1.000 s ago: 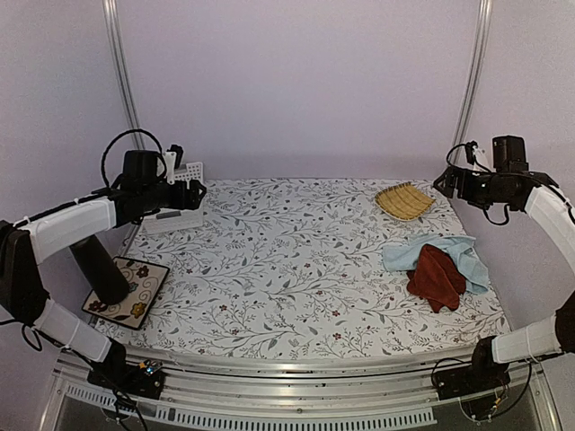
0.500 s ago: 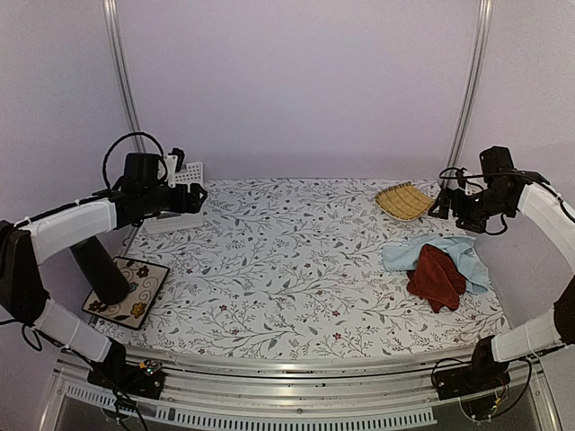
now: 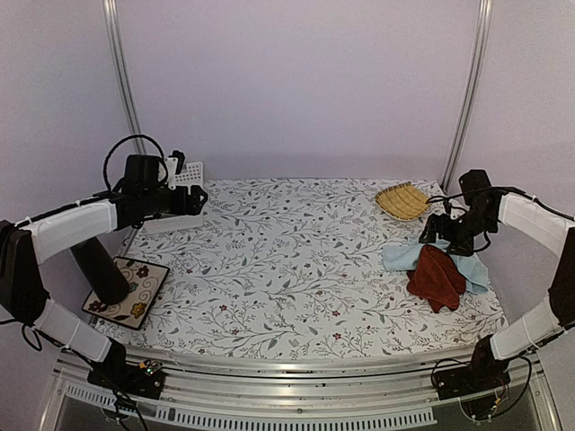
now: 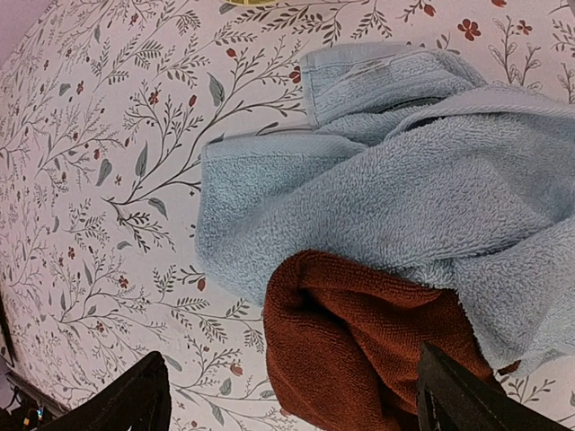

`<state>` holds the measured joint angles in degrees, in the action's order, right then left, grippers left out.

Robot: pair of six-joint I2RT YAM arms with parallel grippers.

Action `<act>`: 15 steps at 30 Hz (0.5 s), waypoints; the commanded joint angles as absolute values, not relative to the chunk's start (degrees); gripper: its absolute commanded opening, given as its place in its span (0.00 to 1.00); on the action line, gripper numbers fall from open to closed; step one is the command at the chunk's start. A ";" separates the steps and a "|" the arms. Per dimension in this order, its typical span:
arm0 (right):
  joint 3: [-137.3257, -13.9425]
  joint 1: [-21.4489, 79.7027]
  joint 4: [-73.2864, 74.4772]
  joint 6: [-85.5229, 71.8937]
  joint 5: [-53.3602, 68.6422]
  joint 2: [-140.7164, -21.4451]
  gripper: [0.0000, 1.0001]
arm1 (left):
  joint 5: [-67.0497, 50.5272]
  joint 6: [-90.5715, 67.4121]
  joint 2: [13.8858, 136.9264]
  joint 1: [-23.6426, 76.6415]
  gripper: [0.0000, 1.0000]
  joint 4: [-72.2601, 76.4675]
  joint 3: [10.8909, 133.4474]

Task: Roll the towels
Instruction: Pick up the towel from the towel pile.

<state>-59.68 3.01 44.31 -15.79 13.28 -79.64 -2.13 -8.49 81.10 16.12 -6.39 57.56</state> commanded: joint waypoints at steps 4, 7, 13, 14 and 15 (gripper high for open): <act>-58.88 3.69 38.95 -17.49 10.03 -82.08 0.88 | -2.75 -9.72 81.69 16.94 0.97 -6.77 56.10; -59.36 4.66 38.29 -17.28 8.77 -83.49 0.86 | -2.81 -9.93 81.64 17.00 0.97 -6.89 55.90; -59.90 5.90 37.27 -17.13 8.38 -85.80 0.77 | -2.68 -9.91 81.32 16.97 0.97 -7.02 55.81; -60.01 6.23 37.19 -17.09 8.42 -86.05 0.75 | -2.72 -9.92 81.32 16.96 0.97 -7.01 55.81; -60.16 6.54 37.18 -17.11 8.37 -86.25 0.74 | -2.61 -9.93 81.44 17.00 0.97 -6.98 55.89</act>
